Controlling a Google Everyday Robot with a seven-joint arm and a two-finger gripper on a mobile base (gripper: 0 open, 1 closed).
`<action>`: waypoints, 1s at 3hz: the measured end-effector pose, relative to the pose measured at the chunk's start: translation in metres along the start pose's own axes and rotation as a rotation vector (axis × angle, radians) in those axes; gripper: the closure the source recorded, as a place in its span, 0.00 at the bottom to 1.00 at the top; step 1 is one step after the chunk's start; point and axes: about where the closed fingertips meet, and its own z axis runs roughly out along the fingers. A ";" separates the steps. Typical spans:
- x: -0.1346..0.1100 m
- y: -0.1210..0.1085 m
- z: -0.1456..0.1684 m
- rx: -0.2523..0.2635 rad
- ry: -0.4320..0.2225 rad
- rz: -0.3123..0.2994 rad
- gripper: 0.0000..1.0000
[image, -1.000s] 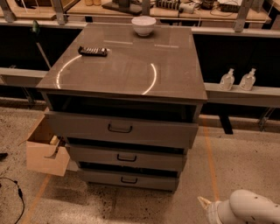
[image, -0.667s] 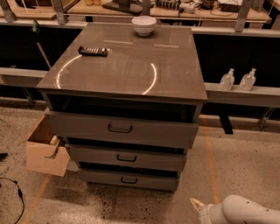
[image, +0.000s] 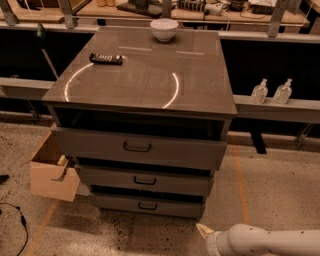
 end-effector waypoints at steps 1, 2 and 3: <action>-0.014 -0.026 0.035 0.039 0.023 -0.053 0.00; -0.012 -0.025 0.034 0.037 0.023 -0.050 0.00; -0.013 -0.032 0.048 0.067 0.007 -0.050 0.00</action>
Offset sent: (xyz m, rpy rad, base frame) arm 0.0182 0.0140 -0.0176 -0.0255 -0.0302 0.0119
